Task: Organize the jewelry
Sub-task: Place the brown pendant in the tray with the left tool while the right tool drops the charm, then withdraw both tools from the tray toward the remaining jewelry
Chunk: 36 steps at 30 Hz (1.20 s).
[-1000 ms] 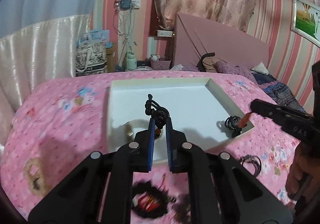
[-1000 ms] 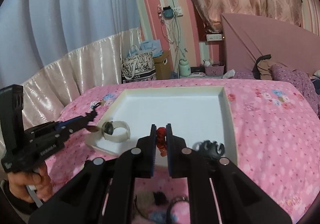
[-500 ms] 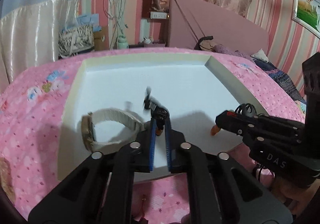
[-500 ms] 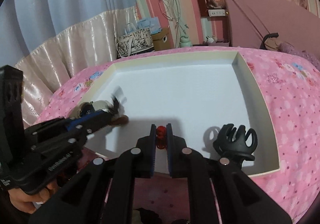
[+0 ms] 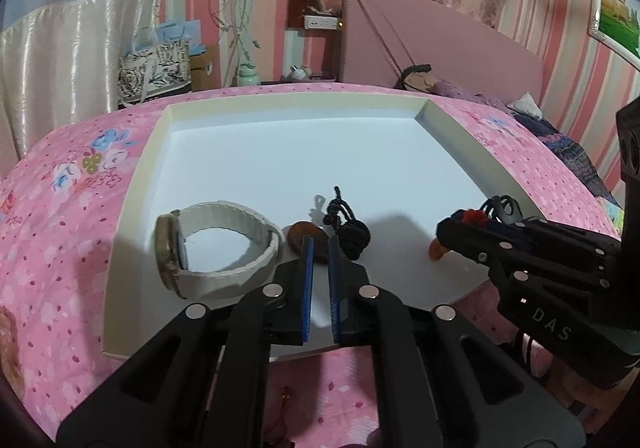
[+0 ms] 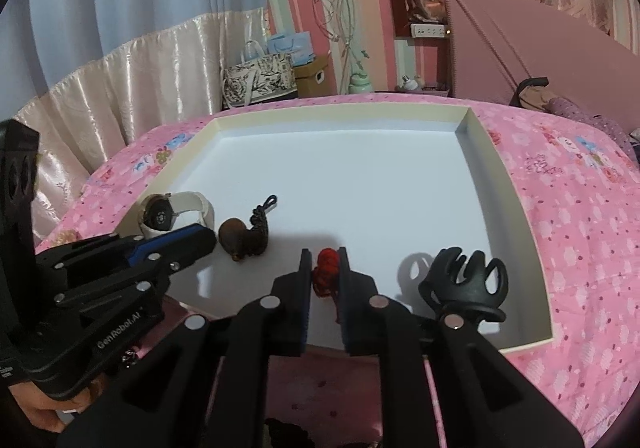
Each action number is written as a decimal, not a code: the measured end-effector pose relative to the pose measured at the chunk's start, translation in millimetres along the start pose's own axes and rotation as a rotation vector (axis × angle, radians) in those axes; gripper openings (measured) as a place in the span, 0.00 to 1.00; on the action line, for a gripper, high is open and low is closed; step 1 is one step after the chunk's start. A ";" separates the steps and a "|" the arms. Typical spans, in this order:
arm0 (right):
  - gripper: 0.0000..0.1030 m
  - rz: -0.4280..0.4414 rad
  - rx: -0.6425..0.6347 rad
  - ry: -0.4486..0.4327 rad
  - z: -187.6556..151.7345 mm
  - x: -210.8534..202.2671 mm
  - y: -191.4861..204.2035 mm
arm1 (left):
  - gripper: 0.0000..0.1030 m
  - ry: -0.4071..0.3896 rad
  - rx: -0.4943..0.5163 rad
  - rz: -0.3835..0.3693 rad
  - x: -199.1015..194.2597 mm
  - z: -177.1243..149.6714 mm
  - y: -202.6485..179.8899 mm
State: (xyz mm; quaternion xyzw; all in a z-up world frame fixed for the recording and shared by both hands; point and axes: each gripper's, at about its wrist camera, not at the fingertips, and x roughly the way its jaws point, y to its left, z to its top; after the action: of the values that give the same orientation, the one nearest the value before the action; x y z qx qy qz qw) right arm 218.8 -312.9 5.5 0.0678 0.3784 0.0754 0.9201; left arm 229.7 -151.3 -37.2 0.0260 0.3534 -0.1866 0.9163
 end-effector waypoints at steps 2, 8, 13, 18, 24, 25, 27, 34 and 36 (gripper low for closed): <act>0.27 -0.009 0.006 -0.009 0.3 -2.4 -1.4 | 0.14 -0.011 0.003 0.014 -2.1 -0.3 -0.9; 0.47 -0.027 0.013 -0.033 0.4 -7.9 -4.5 | 0.49 -0.087 -0.011 0.046 -18.6 -0.7 2.8; 0.50 -0.024 0.016 -0.031 1.5 -8.0 -5.3 | 0.62 -0.082 -0.022 0.061 -16.6 -0.3 3.9; 0.52 -0.020 0.033 -0.031 1.5 -8.0 -8.9 | 0.67 -0.087 -0.031 0.066 -17.2 -0.1 6.3; 0.55 -0.030 0.042 -0.040 0.8 -10.6 -10.3 | 0.71 -0.089 -0.033 0.075 -17.6 -1.0 7.7; 0.57 -0.032 0.045 -0.042 0.8 -11.1 -10.9 | 0.72 -0.088 -0.038 0.077 -17.5 -1.2 8.8; 0.59 -0.034 0.050 -0.048 1.1 -12.3 -11.7 | 0.73 -0.085 -0.045 0.080 -17.3 -1.7 10.5; 0.63 -0.043 0.034 -0.060 1.6 -15.9 -9.9 | 0.75 -0.084 -0.058 0.092 -18.3 -2.6 15.4; 0.67 -0.049 0.030 -0.064 2.2 -17.7 -10.2 | 0.77 -0.085 -0.064 0.098 -19.1 -2.8 16.5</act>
State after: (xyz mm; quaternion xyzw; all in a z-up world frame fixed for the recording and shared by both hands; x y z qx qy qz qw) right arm 208.8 -326.3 17.4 0.0749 0.3511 0.0450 0.9322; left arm 220.9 -129.3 -28.2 0.0062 0.3184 -0.1309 0.9388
